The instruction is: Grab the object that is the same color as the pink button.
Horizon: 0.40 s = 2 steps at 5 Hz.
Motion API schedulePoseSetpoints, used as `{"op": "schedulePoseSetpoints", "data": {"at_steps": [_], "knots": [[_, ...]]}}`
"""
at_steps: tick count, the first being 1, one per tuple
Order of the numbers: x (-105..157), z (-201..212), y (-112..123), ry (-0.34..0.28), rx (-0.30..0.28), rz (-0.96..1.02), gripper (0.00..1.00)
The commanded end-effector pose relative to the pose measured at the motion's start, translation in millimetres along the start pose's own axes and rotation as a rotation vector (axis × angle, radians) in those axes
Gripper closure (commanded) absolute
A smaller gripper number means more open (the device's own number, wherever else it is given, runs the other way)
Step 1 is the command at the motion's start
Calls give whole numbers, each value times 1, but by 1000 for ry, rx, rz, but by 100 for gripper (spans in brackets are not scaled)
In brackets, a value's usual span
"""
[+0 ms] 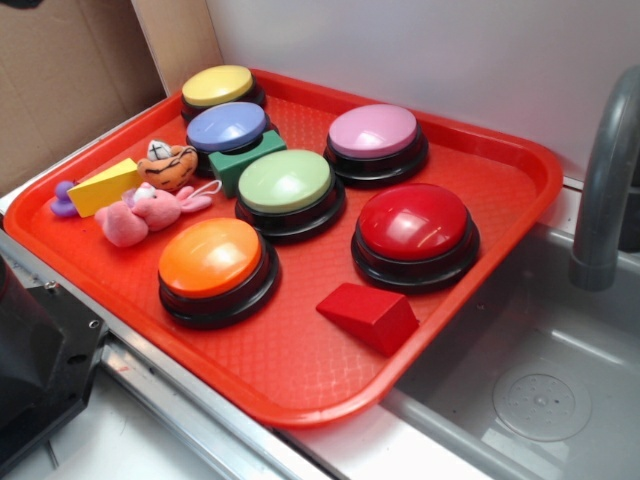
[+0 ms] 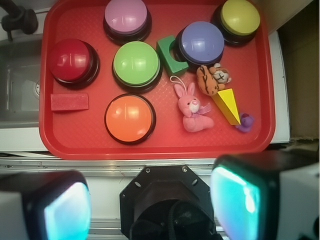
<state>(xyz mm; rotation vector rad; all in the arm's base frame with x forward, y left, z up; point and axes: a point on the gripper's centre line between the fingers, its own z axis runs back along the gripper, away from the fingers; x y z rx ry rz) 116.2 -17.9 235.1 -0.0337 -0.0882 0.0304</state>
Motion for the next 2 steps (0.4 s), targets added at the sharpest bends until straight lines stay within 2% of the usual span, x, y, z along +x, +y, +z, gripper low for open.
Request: {"op": "schedulePoseSetpoints", "data": {"at_steps": [1,2], "knots": [[0,0,0,0,0,0,0],[8,-28,27,-23,54,54,0]]}}
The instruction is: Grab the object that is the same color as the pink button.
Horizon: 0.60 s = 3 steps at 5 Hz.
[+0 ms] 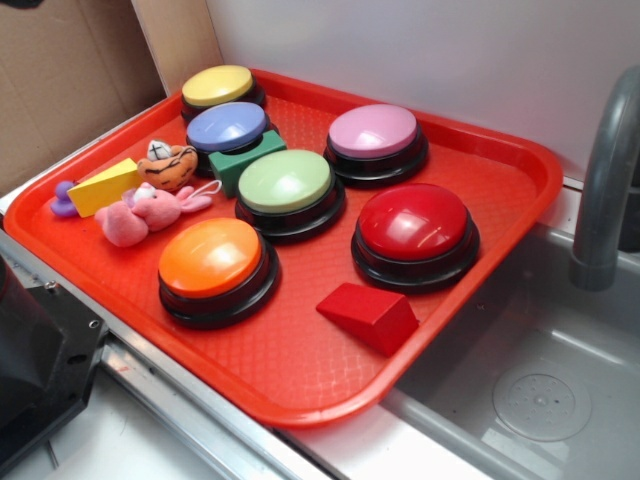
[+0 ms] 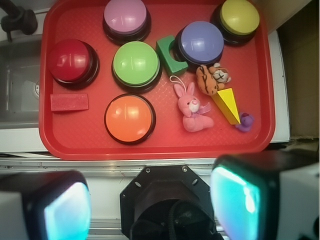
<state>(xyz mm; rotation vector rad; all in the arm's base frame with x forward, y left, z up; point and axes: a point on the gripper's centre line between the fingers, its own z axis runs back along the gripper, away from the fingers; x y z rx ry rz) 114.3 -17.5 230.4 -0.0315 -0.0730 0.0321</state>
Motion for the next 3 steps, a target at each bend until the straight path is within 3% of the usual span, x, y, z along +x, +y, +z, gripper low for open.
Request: {"op": "schedulePoseSetpoints", "data": {"at_steps": [1,3], "knots": [[17,-43,46,-62,67,82,0],[18,-96,95,-32,123,208,0]]}}
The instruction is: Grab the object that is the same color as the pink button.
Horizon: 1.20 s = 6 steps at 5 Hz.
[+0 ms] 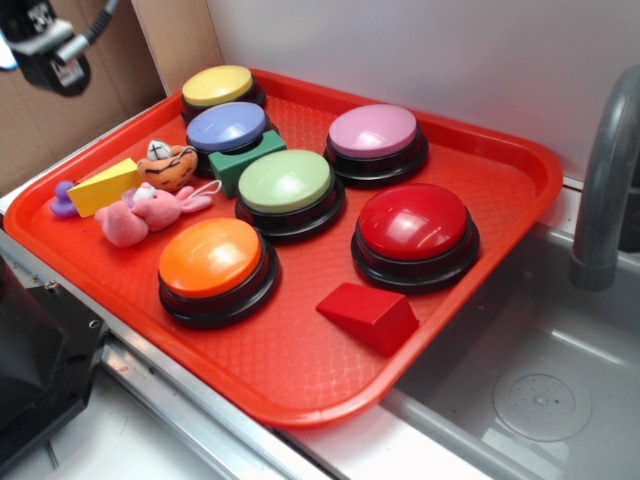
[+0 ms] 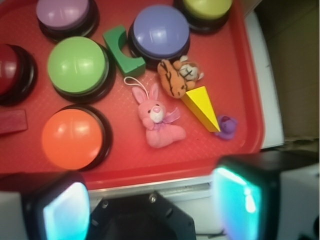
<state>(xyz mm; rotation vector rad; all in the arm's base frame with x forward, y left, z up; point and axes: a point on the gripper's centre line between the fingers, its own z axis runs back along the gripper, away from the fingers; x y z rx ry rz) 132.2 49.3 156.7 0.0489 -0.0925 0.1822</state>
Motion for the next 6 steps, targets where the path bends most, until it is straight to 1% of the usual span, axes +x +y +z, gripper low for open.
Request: {"op": "schedulePoseSetpoints", "data": {"at_steps": [1,2,3,4,5,6], "knots": [[7,-55,24,19,40,156,0],[4,-72,24,46,65,226,0],[5,-84,28,64,69,249,0],[9,-97,28,55,47,251,0],[16,-115,17,36,18,233,0],[16,-124,7,40,22,240,0]]}}
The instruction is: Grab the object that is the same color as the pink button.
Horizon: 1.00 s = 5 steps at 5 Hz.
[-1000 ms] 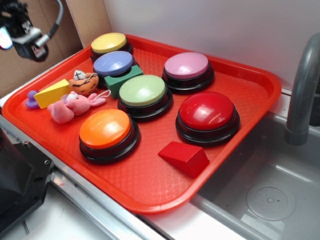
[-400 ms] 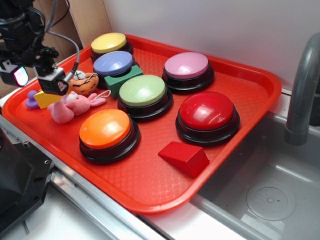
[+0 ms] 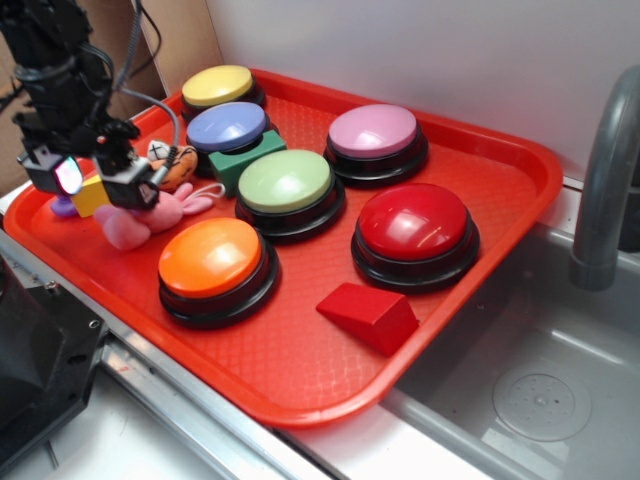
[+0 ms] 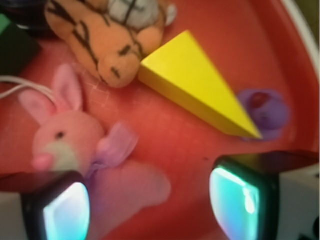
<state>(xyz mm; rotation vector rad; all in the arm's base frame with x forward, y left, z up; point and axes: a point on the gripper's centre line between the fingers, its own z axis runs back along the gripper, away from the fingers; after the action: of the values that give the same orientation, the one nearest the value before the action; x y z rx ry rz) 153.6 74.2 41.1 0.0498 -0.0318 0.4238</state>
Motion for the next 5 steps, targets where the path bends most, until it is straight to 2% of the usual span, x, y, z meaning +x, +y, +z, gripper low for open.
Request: {"op": "schedulePoseSetpoints", "data": {"at_steps": [1,2,3,4,5], "knots": [[0,-13,-17,-37,-9,-12,0],[-2,-19,-20,-37,-2,9,0],[-3,-21,-19,-51,7,47,69],[-1,-19,-17,-60,8,42,100],[3,-14,-21,-80,-1,13,100]]}}
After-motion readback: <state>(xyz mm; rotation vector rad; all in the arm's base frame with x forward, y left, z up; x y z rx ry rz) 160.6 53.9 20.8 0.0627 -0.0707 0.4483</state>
